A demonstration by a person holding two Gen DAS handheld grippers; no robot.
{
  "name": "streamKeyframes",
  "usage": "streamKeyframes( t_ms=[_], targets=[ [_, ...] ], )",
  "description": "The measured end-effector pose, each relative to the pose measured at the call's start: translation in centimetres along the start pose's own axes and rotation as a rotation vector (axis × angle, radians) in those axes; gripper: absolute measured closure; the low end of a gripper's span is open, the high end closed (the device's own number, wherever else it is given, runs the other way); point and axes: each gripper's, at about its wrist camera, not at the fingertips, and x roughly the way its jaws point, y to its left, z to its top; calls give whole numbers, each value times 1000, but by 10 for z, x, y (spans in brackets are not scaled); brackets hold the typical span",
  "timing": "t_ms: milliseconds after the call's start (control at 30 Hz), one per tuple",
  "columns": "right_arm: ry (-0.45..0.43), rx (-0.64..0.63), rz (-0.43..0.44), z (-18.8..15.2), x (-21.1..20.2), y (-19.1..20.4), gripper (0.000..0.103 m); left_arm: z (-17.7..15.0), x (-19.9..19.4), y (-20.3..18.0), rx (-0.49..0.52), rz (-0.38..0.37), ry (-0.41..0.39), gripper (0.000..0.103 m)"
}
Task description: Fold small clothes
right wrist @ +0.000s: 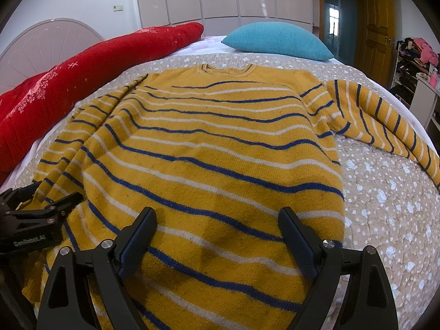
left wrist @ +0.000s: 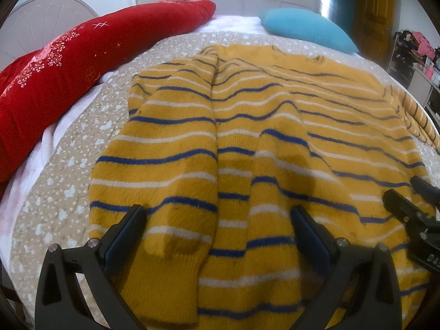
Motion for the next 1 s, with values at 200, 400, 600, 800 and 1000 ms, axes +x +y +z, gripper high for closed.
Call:
streamKeyframes(
  t_ms=[200,400,600,800,1000],
  targets=[
    [-13,14,-9,3,-8,-2,10,-2,-38,3,28,45,-61,0],
    [-68,71,26,0,-41,-7,10,-1,-66,25,12,94,-114,0],
    [-114,42,10,-4,-66,-2,10,1,-59,58,-61,104,-88,0],
    [-115,54,-3,-6,-72,-6,10,0,-41,84,-137,57,-22,1],
    [-88,66,-12,-9,-64,-8,10,3,-16,89,-191,-101,58,36]
  ],
)
